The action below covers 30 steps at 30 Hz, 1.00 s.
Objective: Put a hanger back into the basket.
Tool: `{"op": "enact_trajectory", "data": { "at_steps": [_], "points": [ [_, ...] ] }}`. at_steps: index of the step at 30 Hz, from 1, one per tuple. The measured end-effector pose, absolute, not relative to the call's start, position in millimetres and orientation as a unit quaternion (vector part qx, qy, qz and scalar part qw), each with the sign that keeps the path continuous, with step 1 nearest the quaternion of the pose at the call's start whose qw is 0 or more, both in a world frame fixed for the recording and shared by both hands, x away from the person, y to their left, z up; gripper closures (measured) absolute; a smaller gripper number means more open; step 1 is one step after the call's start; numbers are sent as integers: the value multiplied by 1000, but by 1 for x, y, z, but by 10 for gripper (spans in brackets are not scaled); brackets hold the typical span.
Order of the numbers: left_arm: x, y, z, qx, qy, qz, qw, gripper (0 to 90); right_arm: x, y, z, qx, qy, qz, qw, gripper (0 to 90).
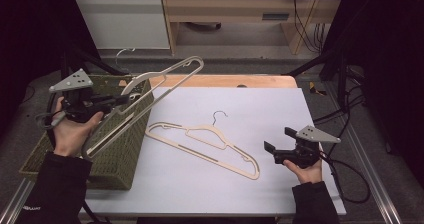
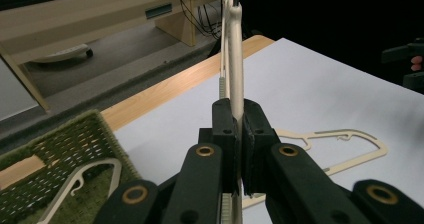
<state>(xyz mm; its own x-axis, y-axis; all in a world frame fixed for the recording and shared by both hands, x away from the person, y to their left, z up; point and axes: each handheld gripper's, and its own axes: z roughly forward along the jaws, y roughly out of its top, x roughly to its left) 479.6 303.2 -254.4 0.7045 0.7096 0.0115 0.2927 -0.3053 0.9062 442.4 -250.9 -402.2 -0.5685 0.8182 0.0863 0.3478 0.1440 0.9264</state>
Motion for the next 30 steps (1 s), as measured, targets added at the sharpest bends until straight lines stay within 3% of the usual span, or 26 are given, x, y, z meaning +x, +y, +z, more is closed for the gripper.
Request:
{"op": "enact_trajectory", "data": {
  "at_steps": [17, 30],
  "points": [
    [493, 391, -277, 767, 382, 226, 462, 864, 444, -248, -404, 408, 724, 508, 224, 69],
    [501, 430, -301, 768, 404, 219, 446, 864, 445, -248, -406, 409, 726, 506, 223, 69]
  ]
}}
